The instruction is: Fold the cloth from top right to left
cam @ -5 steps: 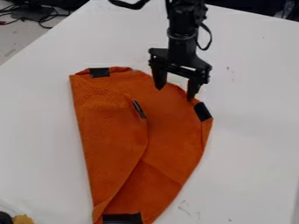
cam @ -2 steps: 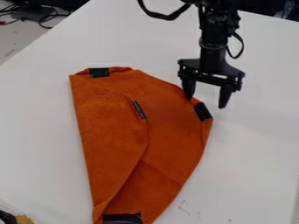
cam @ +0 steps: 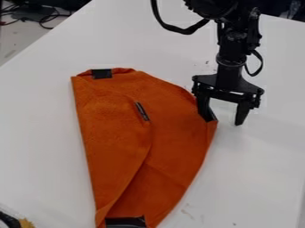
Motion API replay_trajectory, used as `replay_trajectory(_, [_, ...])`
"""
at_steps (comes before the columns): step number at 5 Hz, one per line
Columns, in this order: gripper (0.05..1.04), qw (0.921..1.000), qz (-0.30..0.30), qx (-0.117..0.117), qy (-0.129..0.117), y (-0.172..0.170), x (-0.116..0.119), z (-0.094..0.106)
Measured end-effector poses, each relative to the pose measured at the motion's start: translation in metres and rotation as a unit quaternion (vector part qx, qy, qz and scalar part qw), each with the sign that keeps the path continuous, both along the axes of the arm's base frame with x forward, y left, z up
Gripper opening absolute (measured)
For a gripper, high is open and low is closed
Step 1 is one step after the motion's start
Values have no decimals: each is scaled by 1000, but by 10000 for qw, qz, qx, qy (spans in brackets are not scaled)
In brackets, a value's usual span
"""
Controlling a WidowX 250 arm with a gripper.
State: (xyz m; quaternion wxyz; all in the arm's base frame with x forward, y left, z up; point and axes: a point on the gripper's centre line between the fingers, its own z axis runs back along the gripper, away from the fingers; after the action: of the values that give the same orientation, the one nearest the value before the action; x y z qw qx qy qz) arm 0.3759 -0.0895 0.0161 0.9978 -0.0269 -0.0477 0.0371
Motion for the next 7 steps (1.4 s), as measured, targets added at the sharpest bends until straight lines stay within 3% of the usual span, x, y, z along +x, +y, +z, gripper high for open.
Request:
replay_trajectory(1, [944, 9998, -67, -187, 0, 2, 4, -6])
replay_trajectory(3, [393, 9988, -4, -491, 59, 7, 9, -12])
replay_trajectory(4, [227, 9980, -48, -623, 108, 9, 15, -15])
replay_trajectory(5, [101, 9969, -136, -769, 51, 9, 23, -17])
replay_trajectory(6, [59, 9972, -167, -732, 63, 10, 24, -19])
replay_trajectory(7, [52, 9984, -182, -366, 390, 9, 20, -14])
